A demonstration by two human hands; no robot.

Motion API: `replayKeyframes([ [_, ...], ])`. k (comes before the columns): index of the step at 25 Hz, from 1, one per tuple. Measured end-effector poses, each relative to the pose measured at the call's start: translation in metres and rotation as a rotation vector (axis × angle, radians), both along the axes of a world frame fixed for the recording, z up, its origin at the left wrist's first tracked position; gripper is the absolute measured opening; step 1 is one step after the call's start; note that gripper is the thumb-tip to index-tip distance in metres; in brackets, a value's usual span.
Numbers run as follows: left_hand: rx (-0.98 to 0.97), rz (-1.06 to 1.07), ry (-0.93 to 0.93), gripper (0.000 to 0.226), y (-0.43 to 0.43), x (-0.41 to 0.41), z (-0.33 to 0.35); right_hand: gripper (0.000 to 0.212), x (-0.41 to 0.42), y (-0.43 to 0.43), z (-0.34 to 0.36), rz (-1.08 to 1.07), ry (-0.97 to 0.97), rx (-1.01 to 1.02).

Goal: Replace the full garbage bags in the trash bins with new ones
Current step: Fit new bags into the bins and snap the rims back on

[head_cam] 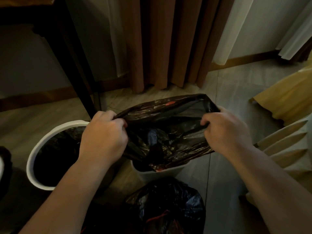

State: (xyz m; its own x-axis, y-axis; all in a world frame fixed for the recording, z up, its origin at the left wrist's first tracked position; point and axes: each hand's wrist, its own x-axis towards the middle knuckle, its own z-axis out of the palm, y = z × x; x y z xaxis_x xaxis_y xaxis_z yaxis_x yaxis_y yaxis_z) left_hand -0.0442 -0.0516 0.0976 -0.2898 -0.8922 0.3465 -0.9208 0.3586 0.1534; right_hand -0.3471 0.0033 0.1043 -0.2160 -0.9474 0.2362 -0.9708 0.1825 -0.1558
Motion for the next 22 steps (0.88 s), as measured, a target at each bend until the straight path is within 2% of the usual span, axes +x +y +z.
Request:
replayKeyframes([
  [1, -0.017, 0.011, 0.049, 0.026, -0.001, 0.000, -0.001, 0.025, 0.000, -0.001, -0.001, -0.019, -0.007, -0.001],
  [3, -0.020, -0.038, -0.027, 0.022, -0.002, -0.002, -0.004, 0.026, 0.000, -0.003, -0.002, -0.044, 0.005, -0.042],
  [4, 0.019, -0.066, -0.082, 0.021, -0.002, -0.003, -0.007, 0.023, 0.001, -0.003, -0.001, -0.052, 0.019, -0.062],
  [6, 0.145, -0.040, -0.035, 0.017, -0.002, -0.008, -0.011, 0.021, -0.002, -0.004, -0.001, -0.075, 0.035, -0.048],
  [9, 0.197, 0.015, -0.029, 0.005, -0.001, -0.012, -0.013, 0.024, -0.004, -0.004, -0.001, -0.111, 0.016, -0.041],
  [12, 0.180, 0.064, -0.127, 0.030, 0.000, -0.012, -0.015, 0.035, -0.002, -0.003, -0.001, -0.103, 0.058, -0.080],
  [14, 0.065, 0.080, -0.165, 0.024, -0.001, -0.011, -0.010, 0.040, -0.004, -0.003, 0.001, -0.088, 0.079, -0.080],
  [17, -0.010, 0.002, -0.207, 0.023, -0.005, -0.012, -0.008, 0.024, -0.005, -0.002, 0.006, -0.055, 0.058, -0.076],
  [21, 0.096, 0.003, -0.113, 0.024, -0.009, -0.015, -0.016, 0.013, -0.007, 0.002, 0.003, -0.064, 0.046, -0.008],
  [22, 0.103, 0.025, -0.084, 0.021, -0.009, -0.016, -0.016, 0.017, -0.009, 0.002, 0.003, -0.076, 0.053, 0.006],
])
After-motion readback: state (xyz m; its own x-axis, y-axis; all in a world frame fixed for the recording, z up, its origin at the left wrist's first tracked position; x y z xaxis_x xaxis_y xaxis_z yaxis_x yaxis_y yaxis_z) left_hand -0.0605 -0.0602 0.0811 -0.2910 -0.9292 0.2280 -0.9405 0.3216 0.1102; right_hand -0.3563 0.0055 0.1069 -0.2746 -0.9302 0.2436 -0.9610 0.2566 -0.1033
